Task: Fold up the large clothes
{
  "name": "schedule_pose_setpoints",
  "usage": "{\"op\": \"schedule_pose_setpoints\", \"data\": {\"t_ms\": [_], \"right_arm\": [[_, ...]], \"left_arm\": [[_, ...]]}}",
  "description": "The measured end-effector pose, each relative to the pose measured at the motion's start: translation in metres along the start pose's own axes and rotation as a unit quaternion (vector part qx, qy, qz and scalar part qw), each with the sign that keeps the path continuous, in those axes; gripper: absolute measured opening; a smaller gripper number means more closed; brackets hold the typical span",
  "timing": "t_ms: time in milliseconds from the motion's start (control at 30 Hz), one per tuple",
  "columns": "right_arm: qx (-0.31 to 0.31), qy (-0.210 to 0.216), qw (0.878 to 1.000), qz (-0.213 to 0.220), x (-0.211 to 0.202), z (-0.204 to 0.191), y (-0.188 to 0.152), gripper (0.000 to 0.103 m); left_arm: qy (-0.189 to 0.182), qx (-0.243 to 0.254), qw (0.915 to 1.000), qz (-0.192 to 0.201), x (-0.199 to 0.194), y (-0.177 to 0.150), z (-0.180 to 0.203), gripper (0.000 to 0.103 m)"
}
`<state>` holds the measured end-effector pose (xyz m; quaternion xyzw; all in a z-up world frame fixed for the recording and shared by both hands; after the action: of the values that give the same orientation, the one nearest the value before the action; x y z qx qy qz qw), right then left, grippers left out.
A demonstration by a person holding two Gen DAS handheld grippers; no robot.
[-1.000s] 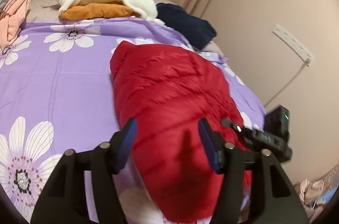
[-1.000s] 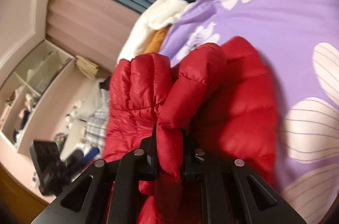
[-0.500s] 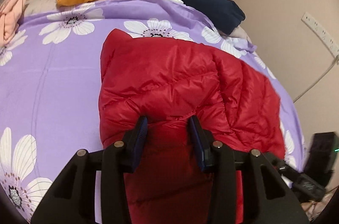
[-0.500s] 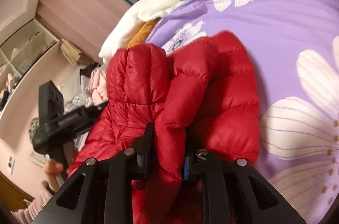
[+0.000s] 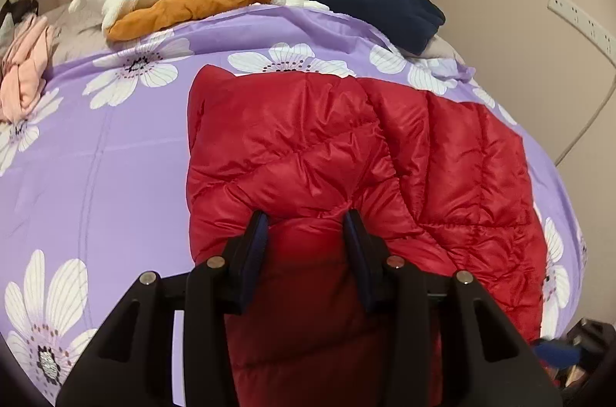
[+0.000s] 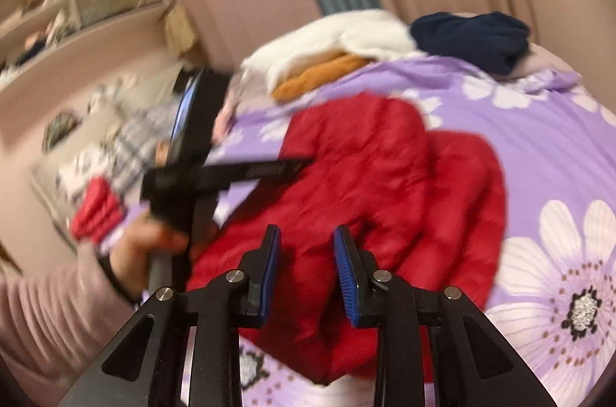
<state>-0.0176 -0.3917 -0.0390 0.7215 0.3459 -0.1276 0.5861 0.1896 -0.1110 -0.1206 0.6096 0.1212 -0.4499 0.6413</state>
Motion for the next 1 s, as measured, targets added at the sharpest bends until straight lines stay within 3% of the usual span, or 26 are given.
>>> {"op": "schedule_pose_setpoints", "data": {"t_ms": [167, 400, 533, 667, 833, 1000], "right_arm": [[-0.049, -0.057, 0.995, -0.058, 0.033, 0.003, -0.031, 0.029], [-0.059, -0.072, 0.994, -0.051, 0.044, 0.011, -0.050, 0.029], [-0.033, -0.039, 0.997, -0.066, 0.029, 0.016, -0.027, 0.029], [-0.011, -0.010, 1.000, 0.002, 0.000, 0.024, 0.011, 0.030], [-0.009, -0.059, 0.998, 0.037, 0.019, 0.033, 0.053, 0.030], [0.012, -0.089, 0.996, 0.005, 0.065, 0.046, 0.069, 0.030]], "left_arm": [[0.005, 0.016, 0.9999, 0.000, 0.004, -0.006, 0.006, 0.041], [0.019, 0.029, 0.9994, 0.003, 0.003, -0.008, 0.011, 0.041], [0.025, 0.036, 0.9991, 0.004, 0.000, -0.008, 0.012, 0.041], [0.026, 0.037, 0.9990, 0.005, -0.001, -0.008, 0.011, 0.041], [0.032, 0.046, 0.9984, 0.008, -0.002, -0.009, 0.014, 0.041], [0.030, 0.040, 0.9987, 0.008, 0.000, -0.010, 0.013, 0.041]]}}
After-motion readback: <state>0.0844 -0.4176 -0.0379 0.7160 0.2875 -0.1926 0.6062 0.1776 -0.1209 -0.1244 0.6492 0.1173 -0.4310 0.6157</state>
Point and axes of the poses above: each gripper's, at about its wrist camera, not at the fingertips, and x roughly the way its jaws point, z to its right, y to its top, the point moved 3 cm from there along x, roughly the way its jaws point, and after that the axes turned 5 degrees about -y, right-handed, at the moved point
